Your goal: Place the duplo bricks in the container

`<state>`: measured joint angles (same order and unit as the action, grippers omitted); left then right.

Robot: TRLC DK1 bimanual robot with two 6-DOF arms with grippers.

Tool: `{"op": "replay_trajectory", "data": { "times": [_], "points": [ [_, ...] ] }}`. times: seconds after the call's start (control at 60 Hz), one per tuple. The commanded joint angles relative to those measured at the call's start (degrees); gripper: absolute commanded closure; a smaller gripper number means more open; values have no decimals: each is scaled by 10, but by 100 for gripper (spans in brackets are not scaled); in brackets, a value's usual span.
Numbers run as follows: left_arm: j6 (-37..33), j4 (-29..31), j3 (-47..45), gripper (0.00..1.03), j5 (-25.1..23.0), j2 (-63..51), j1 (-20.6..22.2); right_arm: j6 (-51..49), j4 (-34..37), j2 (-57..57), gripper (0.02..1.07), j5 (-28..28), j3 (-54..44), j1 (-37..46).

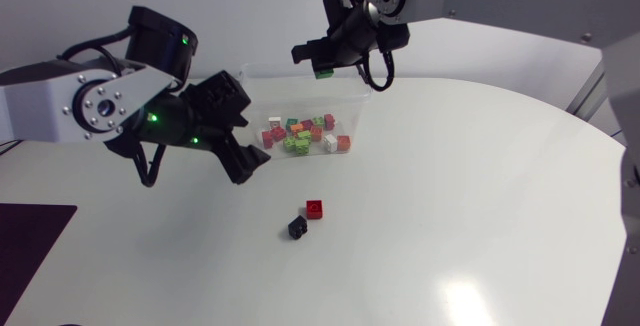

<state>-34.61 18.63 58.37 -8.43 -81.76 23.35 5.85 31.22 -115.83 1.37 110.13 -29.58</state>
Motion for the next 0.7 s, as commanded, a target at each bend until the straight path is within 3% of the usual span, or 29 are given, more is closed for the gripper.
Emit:
{"op": "replay_trajectory", "data": {
  "times": [0.0,0.217,0.25,0.333,0.383,0.683],
  "points": [
    [-16,5,-30,5,-6,13,6,-14,-22,-34,71,0,21,-8],
    [2,7,-68,5,-14,-6,51,-31,-59,-104,70,0,76,4],
    [5,7,-71,5,-14,-12,60,-32,-60,-113,66,0,88,8],
    [15,8,-77,5,-13,-31,85,-33,-47,-136,20,1,116,13],
    [19,8,-79,5,-10,-41,97,-33,-46,-137,7,1,120,15],
    [59,10,-52,6,38,-117,144,-35,-54,-18,7,-8,7,24]
  ]
}}
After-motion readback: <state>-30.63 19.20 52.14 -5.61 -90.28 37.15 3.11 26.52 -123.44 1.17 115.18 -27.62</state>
